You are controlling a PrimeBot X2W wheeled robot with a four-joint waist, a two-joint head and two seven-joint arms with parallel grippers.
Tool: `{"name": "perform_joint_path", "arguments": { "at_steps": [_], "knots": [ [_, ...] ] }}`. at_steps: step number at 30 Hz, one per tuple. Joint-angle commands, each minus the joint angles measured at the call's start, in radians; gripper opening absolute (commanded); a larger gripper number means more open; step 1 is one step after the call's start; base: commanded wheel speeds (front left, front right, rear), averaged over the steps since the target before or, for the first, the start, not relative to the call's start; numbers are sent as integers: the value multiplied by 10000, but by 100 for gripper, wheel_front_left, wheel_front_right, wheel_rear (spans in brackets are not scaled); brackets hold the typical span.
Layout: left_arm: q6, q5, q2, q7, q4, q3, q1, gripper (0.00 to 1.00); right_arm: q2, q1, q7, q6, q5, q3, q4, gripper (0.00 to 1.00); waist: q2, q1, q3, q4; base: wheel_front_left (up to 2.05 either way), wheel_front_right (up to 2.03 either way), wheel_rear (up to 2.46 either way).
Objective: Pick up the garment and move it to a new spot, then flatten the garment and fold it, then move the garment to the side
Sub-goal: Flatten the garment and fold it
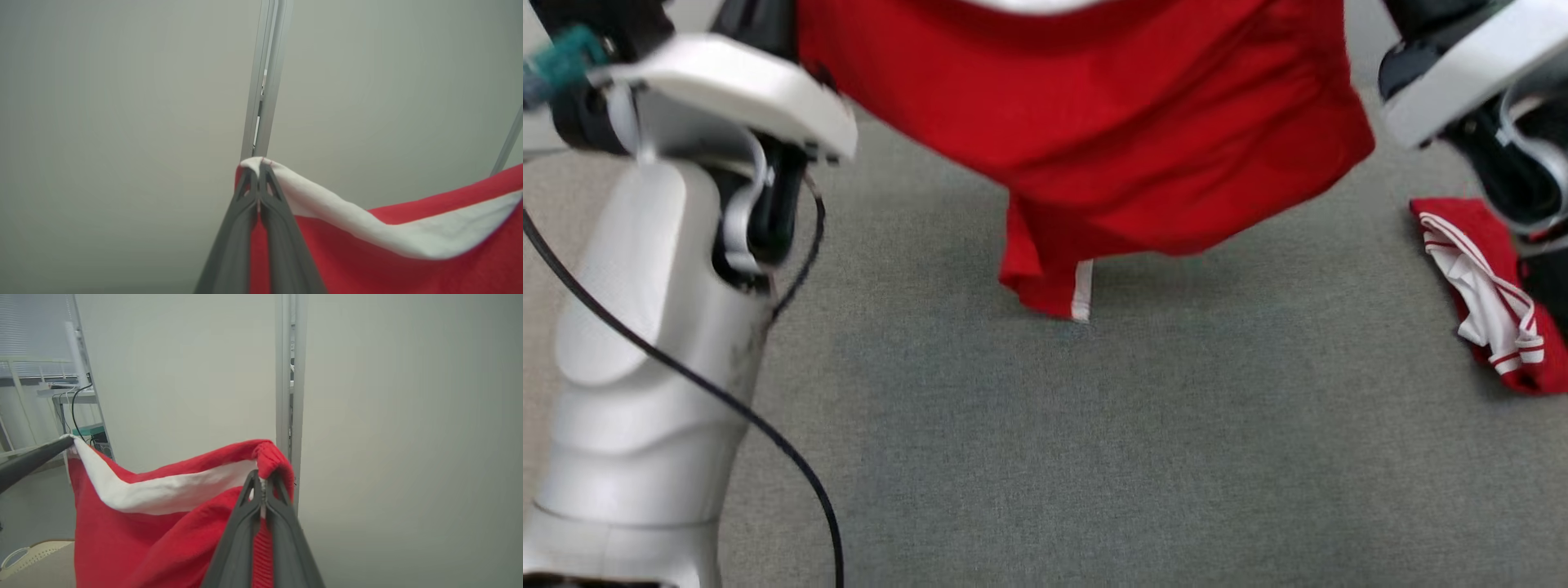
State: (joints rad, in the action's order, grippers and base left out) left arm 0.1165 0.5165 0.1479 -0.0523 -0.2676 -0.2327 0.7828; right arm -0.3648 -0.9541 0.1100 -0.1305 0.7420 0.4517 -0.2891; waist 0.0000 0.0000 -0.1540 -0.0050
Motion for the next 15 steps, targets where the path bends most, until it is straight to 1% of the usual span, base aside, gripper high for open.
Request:
{"name": "perform_joint_path", "arguments": {
  "at_steps": [1, 4, 8, 11, 12, 13, 15],
  "knots": [
    [57, -134, 86, 24, -520, 116, 1203, 0, -238, -1091, -304, -5, -373, 384, -438, 0, 0, 0, -1105, 164, 0, 0, 0],
    [107, -284, -51, 328, -1468, 192, 2764, 0, -61, -2647, -947, -5, -314, 598, -1409, 0, 0, 0, -1871, 241, 0, 0, 0],
    [223, -343, -316, 1354, -2549, 449, 4783, 0, 289, -4516, -2192, -5, -337, 625, -2848, 0, 0, 0, -2705, 390, 0, 0, 0],
    [151, -262, -566, 2268, -3272, 531, 5699, 0, 685, -5378, -3099, -5, -186, 734, -3867, 0, 0, 0, -3139, 514, 0, 0, 0],
    [134, -295, -617, 2504, -3479, 499, 5980, 0, 797, -5581, -3282, -5, -98, 775, -4170, 0, 0, 0, -3274, 556, 0, 0, 0],
    [134, -295, -617, 2504, -3479, 499, 5980, 0, 797, -5581, -3282, -5, -98, 775, -4170, 0, 0, 0, -3274, 556, 0, 0, 0],
    [60, -277, -761, 2850, -3834, 431, 6369, 0, 1039, -5828, -3486, -6, 211, 960, -4568, 0, 0, 0, -3544, 652, 0, 0, 0]
  ]
}}
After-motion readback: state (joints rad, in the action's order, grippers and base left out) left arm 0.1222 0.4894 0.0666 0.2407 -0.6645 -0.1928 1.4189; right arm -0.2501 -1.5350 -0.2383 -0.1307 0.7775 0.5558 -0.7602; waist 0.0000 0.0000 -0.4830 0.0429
